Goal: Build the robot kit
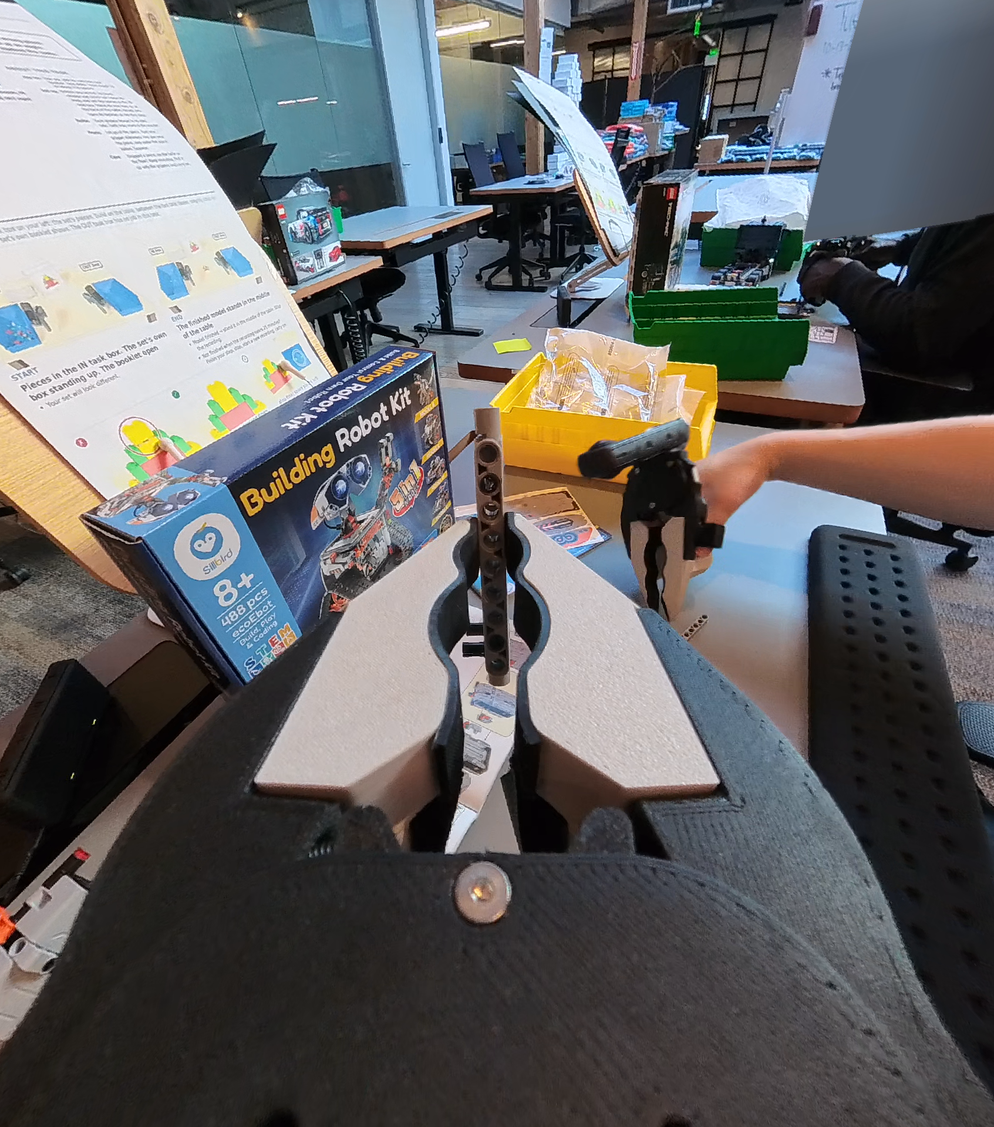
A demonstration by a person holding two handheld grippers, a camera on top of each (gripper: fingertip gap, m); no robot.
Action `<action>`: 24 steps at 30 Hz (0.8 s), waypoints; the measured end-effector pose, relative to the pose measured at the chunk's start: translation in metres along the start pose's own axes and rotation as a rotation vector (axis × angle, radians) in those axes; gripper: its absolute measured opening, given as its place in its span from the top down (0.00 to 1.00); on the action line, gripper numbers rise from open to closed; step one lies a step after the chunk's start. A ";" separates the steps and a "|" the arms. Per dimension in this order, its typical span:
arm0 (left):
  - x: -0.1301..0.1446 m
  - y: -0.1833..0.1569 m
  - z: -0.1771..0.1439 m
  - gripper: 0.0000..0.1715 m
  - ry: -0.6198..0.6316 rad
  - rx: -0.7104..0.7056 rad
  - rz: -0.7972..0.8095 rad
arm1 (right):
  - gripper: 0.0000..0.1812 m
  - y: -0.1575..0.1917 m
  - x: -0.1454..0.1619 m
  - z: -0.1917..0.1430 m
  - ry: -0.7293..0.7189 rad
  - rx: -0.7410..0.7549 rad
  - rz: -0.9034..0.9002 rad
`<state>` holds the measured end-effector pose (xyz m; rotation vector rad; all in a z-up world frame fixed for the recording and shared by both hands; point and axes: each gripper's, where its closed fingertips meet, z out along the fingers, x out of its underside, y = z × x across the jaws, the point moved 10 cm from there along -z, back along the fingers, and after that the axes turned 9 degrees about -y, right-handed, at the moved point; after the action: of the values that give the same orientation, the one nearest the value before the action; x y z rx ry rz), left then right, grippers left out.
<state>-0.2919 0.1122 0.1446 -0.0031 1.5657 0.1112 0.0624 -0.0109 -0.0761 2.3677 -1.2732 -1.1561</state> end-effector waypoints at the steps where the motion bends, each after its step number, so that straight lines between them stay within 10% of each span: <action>1: 0.000 0.000 0.000 0.97 -0.002 -0.001 0.002 | 0.92 0.008 -0.002 -0.001 -0.032 0.062 -0.093; 11: 0.001 0.003 0.000 0.97 0.006 -0.019 -0.008 | 0.85 0.076 0.007 0.024 0.182 0.484 -0.417; 24: 0.002 0.001 0.000 0.97 0.016 -0.008 -0.006 | 0.94 0.070 0.000 0.037 0.300 0.510 -0.387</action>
<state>-0.2924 0.1132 0.1429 -0.0149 1.5809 0.1126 -0.0072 -0.0470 -0.0644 3.1181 -1.1355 -0.5504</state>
